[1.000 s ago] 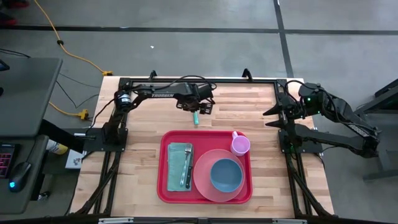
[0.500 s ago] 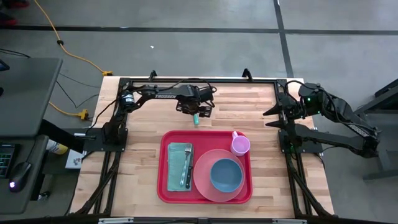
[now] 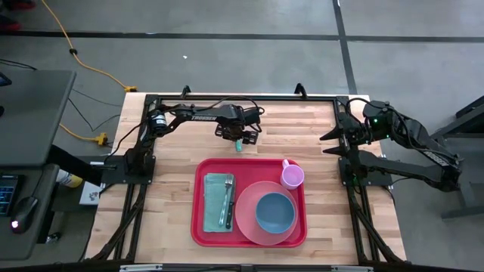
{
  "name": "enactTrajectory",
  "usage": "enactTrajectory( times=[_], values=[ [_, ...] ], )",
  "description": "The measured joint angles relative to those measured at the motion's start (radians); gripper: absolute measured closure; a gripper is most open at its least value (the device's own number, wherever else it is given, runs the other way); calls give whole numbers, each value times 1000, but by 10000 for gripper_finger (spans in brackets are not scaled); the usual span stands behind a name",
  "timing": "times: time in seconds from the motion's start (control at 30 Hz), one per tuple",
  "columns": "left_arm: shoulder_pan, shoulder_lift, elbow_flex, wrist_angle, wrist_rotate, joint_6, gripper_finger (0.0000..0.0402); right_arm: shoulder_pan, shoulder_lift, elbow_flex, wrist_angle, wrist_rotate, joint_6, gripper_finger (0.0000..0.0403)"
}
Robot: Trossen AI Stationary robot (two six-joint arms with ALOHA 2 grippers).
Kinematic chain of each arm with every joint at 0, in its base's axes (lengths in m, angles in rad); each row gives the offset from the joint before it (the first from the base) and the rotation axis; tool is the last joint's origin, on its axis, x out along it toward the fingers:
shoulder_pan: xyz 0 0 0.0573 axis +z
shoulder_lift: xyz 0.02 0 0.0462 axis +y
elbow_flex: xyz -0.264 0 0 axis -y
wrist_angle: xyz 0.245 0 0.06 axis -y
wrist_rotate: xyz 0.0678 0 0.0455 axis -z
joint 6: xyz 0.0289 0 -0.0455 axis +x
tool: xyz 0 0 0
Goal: Set up tray
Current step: Put the blue spoon on top of the napkin to the left of the blue and white patterned fork
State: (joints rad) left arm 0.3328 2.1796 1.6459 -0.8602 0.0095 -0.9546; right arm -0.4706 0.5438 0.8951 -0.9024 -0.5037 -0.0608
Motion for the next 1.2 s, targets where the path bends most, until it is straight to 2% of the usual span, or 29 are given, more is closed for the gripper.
enactTrajectory(
  times=[0.1, 0.2, 0.57, 0.93, 1.07, 1.2],
  values=[
    [1, 1, 0, -3, 2, 6, 130, 0, 0, 0, -2, 0, 0, 190],
    [2, 2, 0, -11, 3, 23, 158, 0, 0, 0, -11, 0, 0, 190],
    [2, 3, 0, -67, -4, 106, 348, 0, -1, 0, -45, 0, -2, 190],
    [1, -1, 27, -107, 2, 186, 352, 0, -1, 0, -45, 0, 0, 190],
    [12, 4, 121, -173, 1, 258, 352, 0, -1, 0, -44, 0, 0, 190],
    [21, 0, 243, -278, -58, 322, 352, 0, -1, 0, -44, 0, 0, 190]
  ],
)
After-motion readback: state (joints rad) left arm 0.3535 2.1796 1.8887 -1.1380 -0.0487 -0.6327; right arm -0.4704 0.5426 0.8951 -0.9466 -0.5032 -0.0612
